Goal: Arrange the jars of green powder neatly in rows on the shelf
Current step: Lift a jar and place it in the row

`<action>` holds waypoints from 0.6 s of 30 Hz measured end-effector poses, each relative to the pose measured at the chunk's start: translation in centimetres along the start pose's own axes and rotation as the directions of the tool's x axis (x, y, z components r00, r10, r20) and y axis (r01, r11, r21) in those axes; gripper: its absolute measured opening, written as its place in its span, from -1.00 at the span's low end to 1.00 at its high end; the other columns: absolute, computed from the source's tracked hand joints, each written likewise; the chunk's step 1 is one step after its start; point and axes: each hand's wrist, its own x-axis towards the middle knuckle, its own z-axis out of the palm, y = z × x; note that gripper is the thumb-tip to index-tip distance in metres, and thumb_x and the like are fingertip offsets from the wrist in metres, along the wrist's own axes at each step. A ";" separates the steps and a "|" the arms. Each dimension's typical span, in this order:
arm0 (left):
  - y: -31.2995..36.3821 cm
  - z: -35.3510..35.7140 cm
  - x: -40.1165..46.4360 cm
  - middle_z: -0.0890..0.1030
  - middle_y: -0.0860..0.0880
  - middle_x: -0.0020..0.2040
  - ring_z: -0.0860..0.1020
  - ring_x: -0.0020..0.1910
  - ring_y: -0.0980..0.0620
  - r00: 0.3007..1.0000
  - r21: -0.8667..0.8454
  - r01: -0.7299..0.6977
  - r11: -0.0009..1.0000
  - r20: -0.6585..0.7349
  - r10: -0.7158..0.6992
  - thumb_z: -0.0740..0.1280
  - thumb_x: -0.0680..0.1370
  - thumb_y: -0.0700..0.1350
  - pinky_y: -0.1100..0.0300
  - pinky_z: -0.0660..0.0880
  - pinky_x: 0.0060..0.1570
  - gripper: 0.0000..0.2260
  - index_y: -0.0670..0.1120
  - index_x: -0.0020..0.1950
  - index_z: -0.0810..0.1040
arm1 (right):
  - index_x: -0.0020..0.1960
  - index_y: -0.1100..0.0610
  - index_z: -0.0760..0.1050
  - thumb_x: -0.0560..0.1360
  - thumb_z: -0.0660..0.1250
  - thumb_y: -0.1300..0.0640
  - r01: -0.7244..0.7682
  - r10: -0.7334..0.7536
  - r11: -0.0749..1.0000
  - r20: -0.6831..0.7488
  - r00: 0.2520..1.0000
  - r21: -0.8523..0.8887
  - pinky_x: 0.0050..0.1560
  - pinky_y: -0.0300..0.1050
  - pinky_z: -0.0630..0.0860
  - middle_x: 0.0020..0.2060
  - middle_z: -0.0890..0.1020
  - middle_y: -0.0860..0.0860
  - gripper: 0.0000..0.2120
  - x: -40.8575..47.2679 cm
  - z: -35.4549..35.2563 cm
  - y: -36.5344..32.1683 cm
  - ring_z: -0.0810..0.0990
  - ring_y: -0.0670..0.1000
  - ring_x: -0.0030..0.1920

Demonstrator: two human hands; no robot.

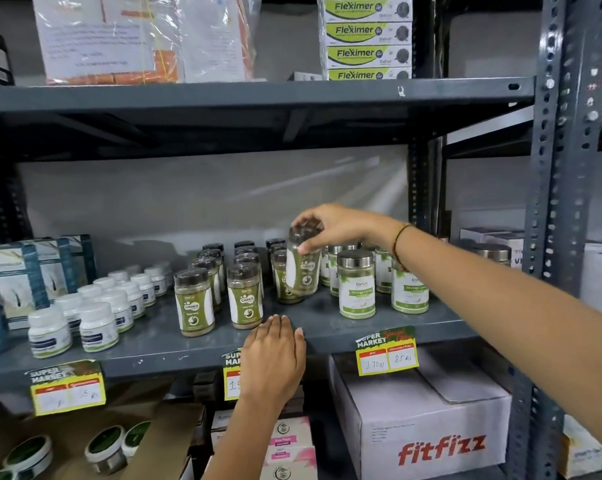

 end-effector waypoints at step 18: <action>0.4 0.2 0.2 0.41 -0.17 0.42 0.32 0.42 -0.05 0.999 0.027 0.040 0.999 0.025 -0.041 -0.15 0.60 0.07 0.08 0.19 0.42 -0.44 -0.20 0.43 0.32 | 0.44 0.06 0.39 0.46 0.46 -0.03 -0.073 0.085 0.994 0.171 0.982 -0.076 0.36 0.02 0.37 0.40 0.46 0.04 -0.40 3.7 4.7 0.7 0.44 0.09 0.36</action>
